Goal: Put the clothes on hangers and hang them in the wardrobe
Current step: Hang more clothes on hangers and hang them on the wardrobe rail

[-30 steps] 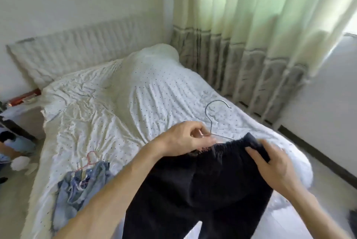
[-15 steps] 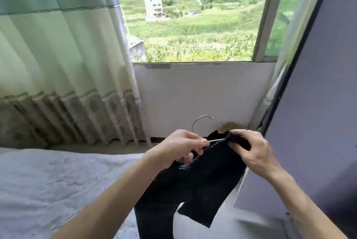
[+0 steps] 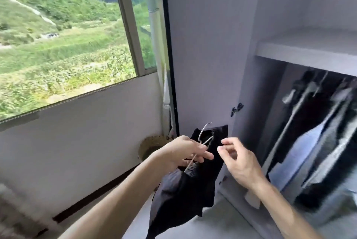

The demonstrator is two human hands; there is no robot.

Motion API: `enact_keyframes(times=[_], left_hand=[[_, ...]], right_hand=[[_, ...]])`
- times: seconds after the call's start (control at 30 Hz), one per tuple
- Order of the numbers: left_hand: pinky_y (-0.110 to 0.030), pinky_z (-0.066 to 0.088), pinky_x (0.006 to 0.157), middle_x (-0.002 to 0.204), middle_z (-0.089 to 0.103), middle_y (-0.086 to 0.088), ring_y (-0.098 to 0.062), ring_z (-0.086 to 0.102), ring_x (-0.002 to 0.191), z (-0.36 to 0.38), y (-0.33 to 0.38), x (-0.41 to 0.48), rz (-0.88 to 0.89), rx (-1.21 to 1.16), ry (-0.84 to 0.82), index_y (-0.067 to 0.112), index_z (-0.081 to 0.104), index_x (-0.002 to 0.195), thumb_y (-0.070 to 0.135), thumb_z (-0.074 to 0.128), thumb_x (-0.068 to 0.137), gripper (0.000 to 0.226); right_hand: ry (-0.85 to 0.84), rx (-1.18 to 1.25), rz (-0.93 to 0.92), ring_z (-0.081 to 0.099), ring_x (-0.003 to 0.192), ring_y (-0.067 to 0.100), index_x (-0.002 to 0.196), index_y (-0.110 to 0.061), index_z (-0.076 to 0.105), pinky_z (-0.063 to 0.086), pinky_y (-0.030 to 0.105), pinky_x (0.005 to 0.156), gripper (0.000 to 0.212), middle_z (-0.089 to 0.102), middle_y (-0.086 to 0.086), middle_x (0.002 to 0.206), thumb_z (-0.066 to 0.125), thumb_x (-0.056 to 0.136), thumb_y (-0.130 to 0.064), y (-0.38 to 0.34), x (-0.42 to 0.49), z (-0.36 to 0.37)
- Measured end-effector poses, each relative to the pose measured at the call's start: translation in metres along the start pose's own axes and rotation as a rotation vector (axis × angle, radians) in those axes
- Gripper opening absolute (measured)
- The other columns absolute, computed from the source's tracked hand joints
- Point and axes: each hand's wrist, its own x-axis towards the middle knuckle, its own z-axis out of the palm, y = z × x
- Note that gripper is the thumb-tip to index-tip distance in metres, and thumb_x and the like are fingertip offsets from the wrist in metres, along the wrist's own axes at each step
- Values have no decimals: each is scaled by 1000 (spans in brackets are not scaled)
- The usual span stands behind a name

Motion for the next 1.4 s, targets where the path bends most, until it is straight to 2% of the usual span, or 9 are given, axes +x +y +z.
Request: enact_keyframes(times=[0.13,0.3,0.43,0.53,0.8,0.93,1.03,1.3,1.4], left_hand=[[-22,50,59,85,76,3,-9,60,68,25,22,36,-41,-242,-89,8,67,99,5,68,90,10],[-43,51,93,97,69,-1,-14,61,81,78,44,63,-92,-376,-122,8,61,93,5,55,87,9],[-42,48,78,90,55,-2,-17,58,78,110,64,71,-79,-418,-169,14,55,104,13,56,86,18],[-51,48,91,103,67,-7,-20,65,87,126,74,74,-54,-441,-186,11,57,122,14,58,87,36],[-53,44,106,119,64,-22,-32,62,113,125,107,77,-12,-412,-331,1,42,130,19,61,90,48],[-44,49,102,117,67,-21,-31,64,111,110,113,83,31,-356,-368,-4,40,126,19,63,89,49],[-38,50,100,115,71,-13,-25,65,111,96,116,92,124,-195,-379,6,51,125,22,61,91,39],[-22,42,90,115,62,10,-13,57,108,53,124,128,599,643,-5,28,67,122,25,54,96,29],[-34,37,102,139,49,-2,-25,41,134,33,128,154,722,982,143,26,55,135,27,51,96,39]], right_hand=[[-93,-110,112,64,83,-6,95,-42,64,49,18,74,31,70,-22,86,47,89,-68,4,-33,-18],[-168,-221,237,52,59,3,73,-31,49,40,22,58,53,56,-11,62,41,81,-82,0,-71,-23],[-64,-385,299,50,64,21,72,-19,36,38,38,60,47,50,-2,64,46,90,-61,10,-81,-31],[-32,-380,357,49,61,21,73,-16,34,37,37,57,39,50,2,64,49,95,-45,13,-85,-51],[-43,-56,428,56,49,15,76,-14,34,39,29,47,33,45,3,63,55,96,-30,17,-93,-69],[-53,325,450,46,48,13,102,-7,52,29,23,41,19,47,6,74,61,96,-22,9,-77,-68],[-24,509,422,44,47,10,129,-3,49,27,20,39,38,52,4,91,62,97,-18,8,-62,-63],[7,606,421,43,49,7,117,6,52,28,18,40,29,49,7,85,61,97,-13,30,-13,-58],[-24,599,444,45,51,7,114,7,51,30,19,43,31,46,6,82,63,97,-16,46,18,-54]])
